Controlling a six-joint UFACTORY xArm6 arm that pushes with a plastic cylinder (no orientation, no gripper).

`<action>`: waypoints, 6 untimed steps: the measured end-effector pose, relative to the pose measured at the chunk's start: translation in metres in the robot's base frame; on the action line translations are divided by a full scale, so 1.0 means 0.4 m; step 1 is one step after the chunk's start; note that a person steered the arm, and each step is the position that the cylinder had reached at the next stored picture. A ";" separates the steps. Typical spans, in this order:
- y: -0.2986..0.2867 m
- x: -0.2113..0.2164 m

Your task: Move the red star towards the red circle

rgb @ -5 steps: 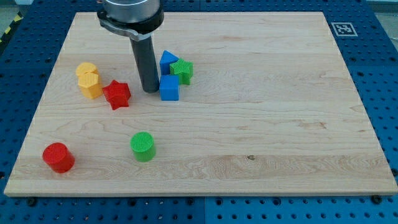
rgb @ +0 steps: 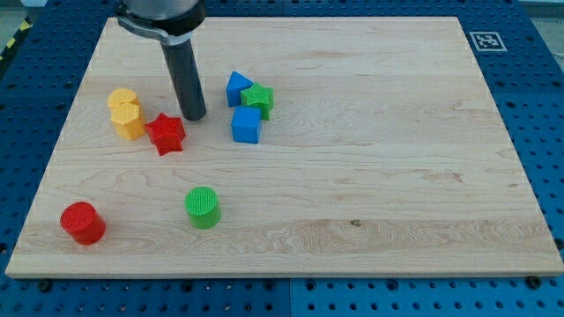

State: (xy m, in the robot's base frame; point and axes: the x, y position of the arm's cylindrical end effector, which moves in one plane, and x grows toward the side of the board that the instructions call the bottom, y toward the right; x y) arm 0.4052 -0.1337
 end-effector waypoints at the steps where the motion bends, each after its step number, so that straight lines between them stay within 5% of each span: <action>1: -0.045 0.019; 6: -0.051 0.211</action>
